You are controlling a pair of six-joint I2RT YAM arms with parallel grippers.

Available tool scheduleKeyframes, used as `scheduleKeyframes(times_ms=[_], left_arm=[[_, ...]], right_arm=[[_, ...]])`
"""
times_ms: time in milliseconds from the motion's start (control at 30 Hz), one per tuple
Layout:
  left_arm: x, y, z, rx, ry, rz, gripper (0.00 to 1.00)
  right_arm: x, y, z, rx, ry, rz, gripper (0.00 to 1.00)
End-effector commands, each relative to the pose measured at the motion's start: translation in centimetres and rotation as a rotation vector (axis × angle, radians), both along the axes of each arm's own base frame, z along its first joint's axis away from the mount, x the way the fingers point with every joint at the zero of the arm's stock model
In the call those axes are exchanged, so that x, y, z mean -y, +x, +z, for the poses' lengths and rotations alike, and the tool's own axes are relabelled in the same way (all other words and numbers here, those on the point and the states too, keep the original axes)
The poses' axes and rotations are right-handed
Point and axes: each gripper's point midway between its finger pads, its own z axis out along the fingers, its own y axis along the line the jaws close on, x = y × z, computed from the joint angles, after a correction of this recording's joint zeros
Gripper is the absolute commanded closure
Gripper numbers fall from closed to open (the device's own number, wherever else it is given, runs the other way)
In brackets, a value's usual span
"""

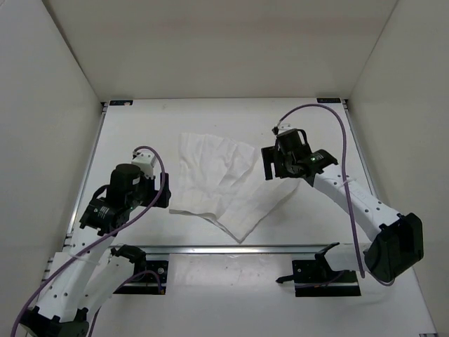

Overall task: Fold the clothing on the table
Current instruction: Flatten the skirt out

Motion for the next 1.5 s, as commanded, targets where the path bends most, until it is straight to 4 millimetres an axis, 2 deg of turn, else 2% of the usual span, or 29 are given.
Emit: scheduleKeyframes(times_ms=[0, 100, 233, 267, 300, 333, 367, 400, 433, 467, 500, 533, 567, 600, 633, 667, 700, 800, 833, 933, 1067, 1200, 1267, 1300, 1333, 1367, 1400, 1433, 1467], left_arm=[[-0.7, 0.1, 0.4, 0.050, 0.009, 0.059, 0.01], [-1.1, 0.2, 0.5, 0.086, 0.020, 0.090, 0.01], [0.7, -0.1, 0.8, 0.117, -0.017, -0.004, 0.02], [0.7, -0.3, 0.8, 0.129, -0.019, -0.007, 0.01], [0.5, -0.3, 1.8, 0.172, -0.037, 0.000, 0.01], [0.4, -0.3, 2.0, 0.187, -0.048, 0.003, 0.06], [0.3, -0.4, 2.1, 0.200, -0.052, -0.001, 0.52], [0.2, -0.3, 2.2, 0.197, -0.048, 0.007, 0.84], [-0.1, -0.2, 2.3, 0.191, -0.043, 0.018, 0.92], [-0.2, 0.2, 1.5, 0.146, -0.026, 0.027, 1.00], [0.0, 0.5, 0.5, 0.080, -0.014, 0.006, 1.00], [0.4, 0.8, -0.5, 0.012, -0.012, -0.003, 0.89], [1.2, 0.8, -0.7, -0.028, -0.045, -0.030, 0.76], [2.0, 1.0, -2.0, -0.097, -0.060, -0.038, 0.57], [2.8, 1.1, -2.9, -0.144, -0.063, -0.033, 0.51], [2.9, 1.4, -3.7, -0.156, -0.051, -0.009, 0.49], [3.4, 1.5, -4.5, -0.192, -0.050, 0.001, 0.44], [3.9, 2.4, -6.3, -0.246, -0.088, 0.047, 0.38], [4.0, 2.3, -7.3, -0.280, -0.098, 0.070, 0.34], [3.9, 2.7, -9.2, -0.321, -0.079, 0.104, 0.32], [3.3, 2.3, -12.4, -0.394, -0.032, 0.138, 0.38], [3.0, 1.4, -14.9, -0.458, -0.007, 0.162, 0.37], [3.0, 1.2, -16.0, -0.482, -0.001, 0.166, 0.34], [2.9, 1.1, -16.8, -0.502, 0.007, 0.164, 0.41], [3.2, 1.1, -17.3, -0.520, 0.011, 0.150, 0.56], [3.5, 0.8, -17.6, -0.542, -0.003, 0.133, 0.65], [4.2, 1.1, -17.8, -0.545, -0.022, 0.117, 0.83], [4.6, 1.3, -18.0, -0.540, -0.034, 0.108, 0.94], [5.1, 1.0, -18.4, -0.558, -0.041, 0.094, 1.00]], right_arm=[[-1.5, -0.1, 1.3, 0.079, 0.087, 0.028, 0.25], [-1.5, -1.2, -0.3, 0.044, 0.118, 0.037, 0.24], [-1.8, -3.4, -2.0, -0.002, 0.168, 0.042, 0.23], [-2.0, -3.8, -1.6, 0.005, 0.195, 0.039, 0.24], [-2.3, -4.5, -2.3, -0.010, 0.195, 0.048, 0.25], [-2.4, -5.5, -2.6, -0.018, 0.210, 0.045, 0.35], [-2.8, -6.1, -2.4, -0.021, 0.244, 0.046, 0.48], [-2.8, -6.9, -3.5, -0.049, 0.244, 0.046, 0.80], [-3.3, -8.1, -3.9, -0.078, 0.287, 0.057, 0.97], [-3.8, -9.1, -4.3, -0.099, 0.338, 0.063, 1.00], [-4.0, -9.8, -4.4, -0.102, 0.364, 0.072, 1.00], [-4.3, -10.6, -5.3, -0.123, 0.388, 0.063, 0.93], [-4.7, -11.2, -6.0, -0.136, 0.425, 0.052, 0.81], [-5.0, -11.8, -6.3, -0.153, 0.452, 0.061, 0.79], [-5.2, -12.4, -7.1, -0.175, 0.488, 0.048, 0.69], [-5.6, -12.6, -7.5, -0.190, 0.525, 0.031, 0.61], [-5.7, -13.0, -7.9, -0.220, 0.552, 0.004, 0.59], [-5.9, -14.2, -10.1, -0.264, 0.559, -0.027, 0.43], [-5.9, -14.1, -10.4, -0.273, 0.563, -0.036, 0.42], [-5.6, -13.9, -11.7, -0.296, 0.560, -0.077, 0.41], [-5.3, -12.5, -12.5, -0.293, 0.536, -0.091, 0.40], [-5.1, -10.6, -12.7, -0.285, 0.516, -0.090, 0.40], [-5.3, -9.6, -13.3, -0.288, 0.483, -0.070, 0.51], [-5.5, -8.8, -12.9, -0.282, 0.485, -0.070, 0.71], [-5.5, -8.0, -12.7, -0.276, 0.476, -0.068, 0.91], [-5.4, -7.4, -12.5, -0.268, 0.474, -0.075, 1.00], [-5.3, -6.3, -12.2, -0.258, 0.461, -0.067, 1.00], [-4.8, -4.5, -11.4, -0.238, 0.442, -0.077, 1.00], [-4.4, -4.2, -12.0, -0.253, 0.411, -0.065, 0.99]])
